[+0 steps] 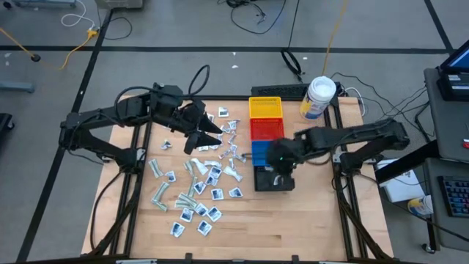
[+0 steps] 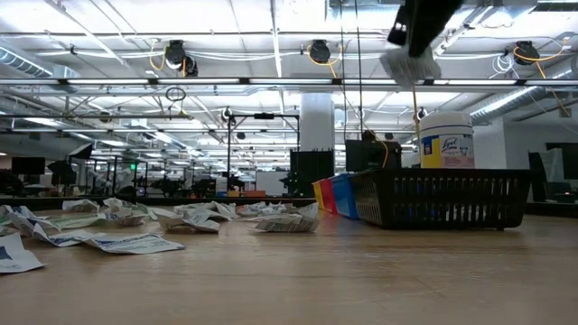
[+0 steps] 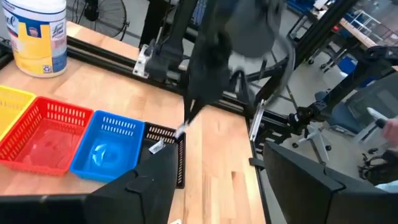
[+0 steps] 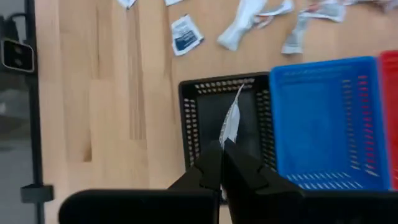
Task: Pick & Place First Aid Supplies
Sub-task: Put the black towelette pack into the black bin
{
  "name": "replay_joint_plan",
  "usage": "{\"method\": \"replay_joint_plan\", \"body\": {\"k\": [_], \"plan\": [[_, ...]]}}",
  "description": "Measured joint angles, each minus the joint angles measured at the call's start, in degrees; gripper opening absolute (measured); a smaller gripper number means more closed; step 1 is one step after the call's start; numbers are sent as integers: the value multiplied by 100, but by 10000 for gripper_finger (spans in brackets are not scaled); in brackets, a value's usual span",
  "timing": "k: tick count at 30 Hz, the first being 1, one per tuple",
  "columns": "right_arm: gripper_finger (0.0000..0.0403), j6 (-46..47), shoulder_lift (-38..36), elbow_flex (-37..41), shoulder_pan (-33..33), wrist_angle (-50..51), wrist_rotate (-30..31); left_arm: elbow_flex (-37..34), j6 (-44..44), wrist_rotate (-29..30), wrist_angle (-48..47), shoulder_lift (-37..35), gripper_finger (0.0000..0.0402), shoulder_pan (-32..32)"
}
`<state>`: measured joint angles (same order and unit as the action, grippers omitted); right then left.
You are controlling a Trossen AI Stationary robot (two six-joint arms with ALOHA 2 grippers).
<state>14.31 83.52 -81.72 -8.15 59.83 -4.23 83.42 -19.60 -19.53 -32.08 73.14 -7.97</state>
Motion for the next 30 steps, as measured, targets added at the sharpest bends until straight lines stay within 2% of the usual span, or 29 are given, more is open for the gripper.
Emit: {"method": "replay_joint_plan", "body": {"k": [6, 12, 17, 21, 30], "plan": [[0, 0, 217, 749, -244, -602, 415, 0, 24, -4, 8, -10, 222, 0], [0, 0, 257, 1465, -252, -1234, 401, 0, 33, -237, 5, -12, 217, 0], [9, 0, 256, 1609, -246, -1329, 429, 0, 33, -316, 4, -12, 226, 0], [47, 4, 254, 1609, -227, -1336, 420, 0, -10, -315, 4, -12, 229, 0], [191, -26, 254, 1609, -220, -1359, 414, 0, -27, -312, -79, -12, 230, 15]]}}
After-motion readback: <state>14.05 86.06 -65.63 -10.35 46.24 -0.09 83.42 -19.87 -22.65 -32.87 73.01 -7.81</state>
